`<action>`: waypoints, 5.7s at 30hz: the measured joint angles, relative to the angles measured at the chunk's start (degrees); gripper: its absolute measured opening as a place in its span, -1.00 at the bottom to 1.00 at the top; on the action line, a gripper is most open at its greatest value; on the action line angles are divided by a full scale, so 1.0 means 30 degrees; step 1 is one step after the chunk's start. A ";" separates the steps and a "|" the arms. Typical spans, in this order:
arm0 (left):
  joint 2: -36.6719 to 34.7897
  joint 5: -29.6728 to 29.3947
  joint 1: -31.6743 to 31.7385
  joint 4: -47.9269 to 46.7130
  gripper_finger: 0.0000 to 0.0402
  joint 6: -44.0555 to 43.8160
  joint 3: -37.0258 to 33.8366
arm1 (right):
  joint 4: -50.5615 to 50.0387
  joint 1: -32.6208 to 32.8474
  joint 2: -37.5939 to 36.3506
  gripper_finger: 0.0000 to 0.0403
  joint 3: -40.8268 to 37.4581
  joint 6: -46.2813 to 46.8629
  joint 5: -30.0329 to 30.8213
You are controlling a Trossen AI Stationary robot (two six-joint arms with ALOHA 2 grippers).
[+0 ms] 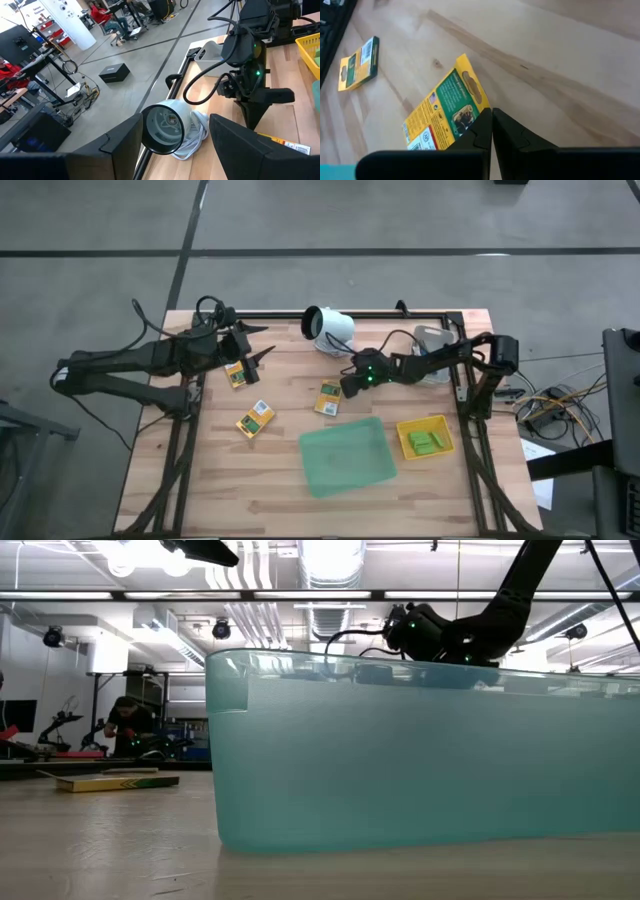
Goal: Pick & Place School Supplies
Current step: Put the yellow crayon box into the green bin
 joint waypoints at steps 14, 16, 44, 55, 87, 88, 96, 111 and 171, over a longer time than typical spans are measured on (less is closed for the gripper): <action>0.0001 -0.0001 -0.0004 0.0001 0.18 0.0000 0.0005 | 0.0535 0.0028 -0.0679 -0.96 0.0044 -0.4150 -0.2435; -0.0006 0.0000 -0.0003 0.0003 0.18 0.0000 0.0003 | 0.0634 0.0042 -0.0731 -0.96 0.0044 -0.4190 -0.2512; 0.0000 0.0006 -0.0006 0.0006 0.18 0.0000 0.0000 | -0.0142 0.0047 -0.4922 -0.96 0.0036 -0.7174 -0.3504; 0.0001 0.0001 0.0001 -0.0001 0.18 0.0000 0.0000 | -0.0313 0.0079 -0.7769 -0.96 0.0036 -0.8605 -0.4831; 0.0000 -0.0001 0.0001 -0.0001 0.18 0.0000 0.0001 | -0.4317 0.4774 -1.0101 -0.96 0.0031 -1.4680 -1.3370; 0.0001 0.0007 0.0001 0.0001 0.18 0.0000 0.0000 | -0.4813 0.4954 -1.0101 -0.96 0.0020 -1.4682 -1.3385; -0.0006 0.0007 0.0001 -0.0001 0.18 0.0000 0.0006 | -0.5890 0.6573 -0.9523 -0.96 -0.0437 -1.4526 -1.3362; -0.0003 0.0003 -0.0006 -0.0008 0.18 0.0000 0.0004 | -0.2336 0.8188 -0.3103 -0.96 -0.0254 -1.4082 -1.2286; -0.0006 -0.0001 0.0001 -0.0161 0.18 0.0000 0.0007 | -0.0040 0.8027 -1.1585 -0.92 0.1100 -1.8030 0.6423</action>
